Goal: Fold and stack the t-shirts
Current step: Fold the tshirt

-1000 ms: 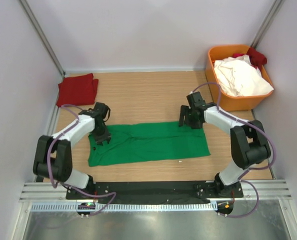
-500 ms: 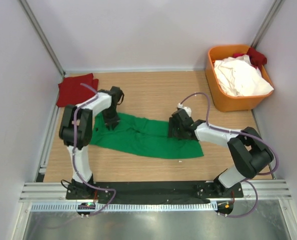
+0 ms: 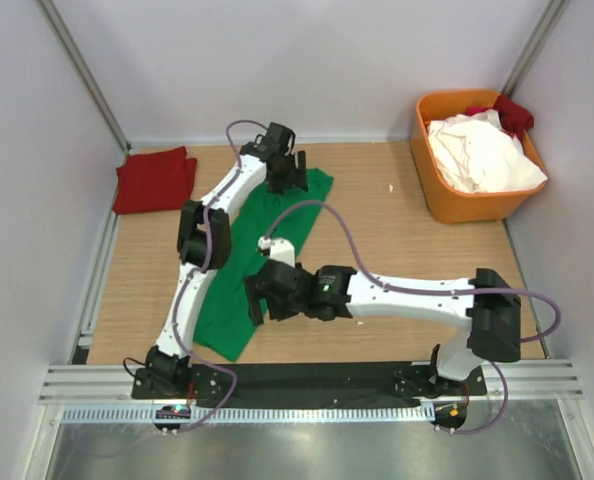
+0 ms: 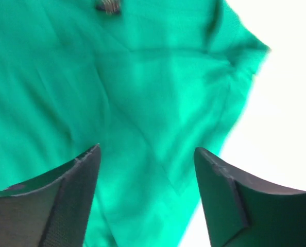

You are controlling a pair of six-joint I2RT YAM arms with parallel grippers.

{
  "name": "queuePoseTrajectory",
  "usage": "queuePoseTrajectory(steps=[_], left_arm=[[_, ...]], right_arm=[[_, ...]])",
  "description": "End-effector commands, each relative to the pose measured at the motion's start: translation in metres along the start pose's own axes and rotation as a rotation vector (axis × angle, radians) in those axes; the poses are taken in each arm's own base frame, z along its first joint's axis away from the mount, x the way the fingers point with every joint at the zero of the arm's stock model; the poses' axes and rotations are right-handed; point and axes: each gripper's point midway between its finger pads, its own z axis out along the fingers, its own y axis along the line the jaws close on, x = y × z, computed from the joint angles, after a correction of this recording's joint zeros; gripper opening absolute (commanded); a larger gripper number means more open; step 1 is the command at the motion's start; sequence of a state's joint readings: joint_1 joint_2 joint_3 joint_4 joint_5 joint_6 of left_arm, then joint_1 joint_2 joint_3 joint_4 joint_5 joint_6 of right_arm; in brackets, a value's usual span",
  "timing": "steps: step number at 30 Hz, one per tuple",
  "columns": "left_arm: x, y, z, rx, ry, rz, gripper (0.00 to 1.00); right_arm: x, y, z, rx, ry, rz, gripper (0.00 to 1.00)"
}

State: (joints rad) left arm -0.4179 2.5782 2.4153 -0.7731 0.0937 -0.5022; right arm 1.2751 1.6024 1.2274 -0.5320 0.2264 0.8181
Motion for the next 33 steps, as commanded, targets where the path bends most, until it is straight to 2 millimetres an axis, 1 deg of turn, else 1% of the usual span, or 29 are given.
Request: queuePoseTrajectory(steps=[1,3,4,5,6,7,9,10,11,12,13,14,15,16,17,18,19,20,21,22,23,24,25,26,28,30,31,32,33], left_arm=[[-0.054,-0.075,-0.114,0.198,-0.215,0.193,0.8],[-0.062,-0.066,-0.146,0.133,-0.234,0.192,0.88],[-0.068,-0.059,-0.158,0.097,-0.252,0.187,0.89],[-0.079,-0.055,-0.18,0.069,-0.293,0.18,0.89],[-0.077,-0.041,-0.189,0.032,-0.275,0.168,0.9],[-0.077,-0.036,-0.199,0.018,-0.276,0.161,0.9],[-0.079,-0.008,-0.224,-0.08,-0.295,0.129,0.89],[-0.063,0.007,-0.223,-0.126,-0.243,0.113,0.89],[-0.062,0.013,-0.246,-0.142,-0.264,0.104,0.89],[-0.057,0.026,-0.253,-0.181,-0.261,0.086,0.88],[-0.049,0.034,-0.259,-0.201,-0.249,0.067,0.88],[-0.027,0.045,-0.255,-0.229,-0.195,0.063,0.88],[-0.021,0.047,-0.28,-0.225,-0.226,0.06,0.87],[-0.014,0.05,-0.289,-0.231,-0.243,0.05,0.87],[0.014,0.064,-0.279,-0.259,-0.182,0.049,0.88],[0.025,0.07,-0.282,-0.269,-0.182,0.043,0.88],[0.031,0.073,-0.307,-0.267,-0.237,0.03,0.88],[0.057,0.087,-0.297,-0.298,-0.189,0.015,0.88],[0.068,0.092,-0.302,-0.307,-0.193,-0.006,0.87],[0.075,0.094,-0.318,-0.302,-0.236,-0.034,0.87],[0.097,0.102,-0.31,-0.299,-0.213,-0.067,0.87],[0.107,0.103,-0.312,-0.284,-0.219,-0.084,0.87],[0.113,0.101,-0.327,-0.25,-0.265,-0.107,0.87],[0.132,0.104,-0.319,-0.236,-0.232,-0.13,0.87],[0.144,0.102,-0.325,-0.2,-0.238,-0.141,0.87],[0.159,0.106,-0.333,-0.195,-0.234,-0.14,0.87],[0.165,0.109,-0.334,-0.205,-0.227,-0.141,0.87],[0.167,0.111,-0.339,-0.204,-0.236,-0.138,0.87],[0.17,0.112,-0.341,-0.209,-0.235,-0.133,0.86]], right_arm=[[-0.07,-0.037,-0.056,0.14,-0.204,-0.035,0.91],[-0.099,-0.066,-0.06,0.178,-0.242,0.027,0.91],[-0.104,-0.073,-0.061,0.168,-0.231,0.041,0.91],[-0.112,-0.082,-0.064,0.174,-0.247,0.064,0.91],[-0.125,-0.102,-0.065,0.205,-0.27,0.105,0.91],[-0.125,-0.111,-0.064,0.217,-0.268,0.116,0.91],[-0.137,-0.136,-0.056,0.246,-0.283,0.168,0.91],[-0.137,-0.141,-0.047,0.223,-0.269,0.188,0.91],[-0.139,-0.148,-0.04,0.225,-0.262,0.203,0.91],[-0.136,-0.158,-0.025,0.243,-0.226,0.216,0.91],[-0.146,-0.174,-0.021,0.259,-0.227,0.25,0.91],[-0.15,-0.18,-0.014,0.265,-0.224,0.248,0.91],[-0.151,-0.19,-0.003,0.282,-0.206,0.26,0.91],[-0.161,-0.204,0.0,0.294,-0.218,0.284,0.9],[-0.171,-0.207,0.004,0.267,-0.236,0.292,0.9],[-0.175,-0.214,0.008,0.261,-0.235,0.31,0.89],[-0.184,-0.235,0.014,0.279,-0.241,0.348,0.87],[-0.193,-0.24,0.018,0.258,-0.258,0.364,0.85],[-0.196,-0.241,0.025,0.214,-0.245,0.381,0.82],[-0.199,-0.249,0.035,0.19,-0.228,0.407,0.79],[-0.21,-0.261,0.039,0.17,-0.249,0.434,0.78],[-0.214,-0.262,0.045,0.131,-0.24,0.449,0.77],[-0.225,-0.264,0.047,0.118,-0.255,0.455,0.76],[-0.221,-0.275,0.065,0.128,-0.225,0.47,0.75],[-0.234,-0.278,0.074,0.114,-0.23,0.468,0.74],[-0.232,-0.287,0.094,0.122,-0.206,0.478,0.73],[-0.241,-0.287,0.096,0.116,-0.22,0.478,0.73],[-0.235,-0.292,0.11,0.125,-0.194,0.485,0.72],[-0.236,-0.295,0.115,0.127,-0.191,0.49,0.7]])
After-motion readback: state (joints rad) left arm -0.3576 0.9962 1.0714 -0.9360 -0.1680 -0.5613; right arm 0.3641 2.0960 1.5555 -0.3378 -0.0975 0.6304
